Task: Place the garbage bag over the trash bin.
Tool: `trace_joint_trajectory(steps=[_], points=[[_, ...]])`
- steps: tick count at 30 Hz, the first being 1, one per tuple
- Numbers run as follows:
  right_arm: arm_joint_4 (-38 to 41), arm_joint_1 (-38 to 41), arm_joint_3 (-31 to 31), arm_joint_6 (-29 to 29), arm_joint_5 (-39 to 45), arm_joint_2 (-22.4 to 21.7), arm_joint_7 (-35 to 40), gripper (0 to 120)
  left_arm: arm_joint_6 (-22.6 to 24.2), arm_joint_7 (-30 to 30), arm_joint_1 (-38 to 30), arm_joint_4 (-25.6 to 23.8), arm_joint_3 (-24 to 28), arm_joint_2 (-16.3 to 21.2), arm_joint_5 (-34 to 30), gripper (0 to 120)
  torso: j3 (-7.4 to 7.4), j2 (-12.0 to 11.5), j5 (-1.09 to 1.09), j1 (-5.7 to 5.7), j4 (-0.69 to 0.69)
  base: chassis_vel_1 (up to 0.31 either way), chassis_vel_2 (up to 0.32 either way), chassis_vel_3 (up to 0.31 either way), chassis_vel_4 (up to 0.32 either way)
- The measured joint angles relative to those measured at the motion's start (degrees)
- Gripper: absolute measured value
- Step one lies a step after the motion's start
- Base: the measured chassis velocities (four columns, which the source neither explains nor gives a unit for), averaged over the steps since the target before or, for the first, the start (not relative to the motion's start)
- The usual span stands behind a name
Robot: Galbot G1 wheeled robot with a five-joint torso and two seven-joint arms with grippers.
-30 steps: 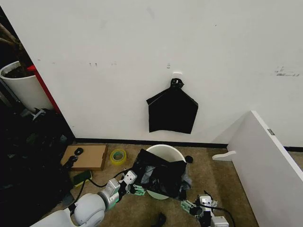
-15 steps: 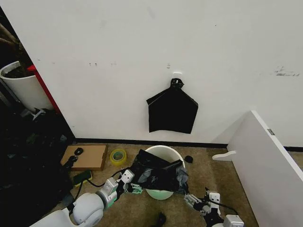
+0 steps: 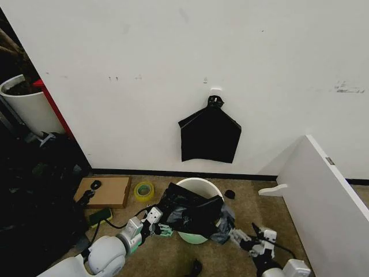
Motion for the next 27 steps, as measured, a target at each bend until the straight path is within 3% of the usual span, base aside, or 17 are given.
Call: trace_joint_trajectory(steps=[11,16,21,23,27], points=[[-1.60,1.78,-0.56,-0.11,-1.24,0.26,-0.30,100,-0.44,-1.83,2.95,-7.97,-5.75,2.04,-4.75,100,0.00,0.00,0.02,0.00,0.00,0.000,0.000,0.000,0.000],[-2.67,3.62,-2.08,-0.74,-4.15,0.41,-0.35,100,-0.69,-2.02,9.76,-12.89,-10.50,5.70,-4.51,100,0.00,0.00,0.01,0.00,0.01,0.000,0.000,0.000,0.000],[-2.53,3.98,-1.30,-1.36,-6.12,0.07,-1.47,100,-1.92,-2.16,13.80,-16.43,-13.73,7.05,-4.06,100,0.00,0.00,0.02,0.00,-0.01,0.000,0.000,0.000,0.000],[-2.00,4.55,-0.07,-2.52,-6.44,-0.52,-2.27,100,-2.86,-2.92,16.31,-17.59,-15.14,6.01,-3.91,100,0.00,0.00,0.03,0.00,-0.05,0.000,0.000,0.000,0.000],[-0.87,6.71,2.63,-6.19,-5.61,-2.20,-3.15,100,-4.70,-4.37,22.69,-18.57,-16.29,1.93,-3.42,100,0.00,0.00,0.01,0.00,-0.01,0.000,0.000,0.000,0.000]])
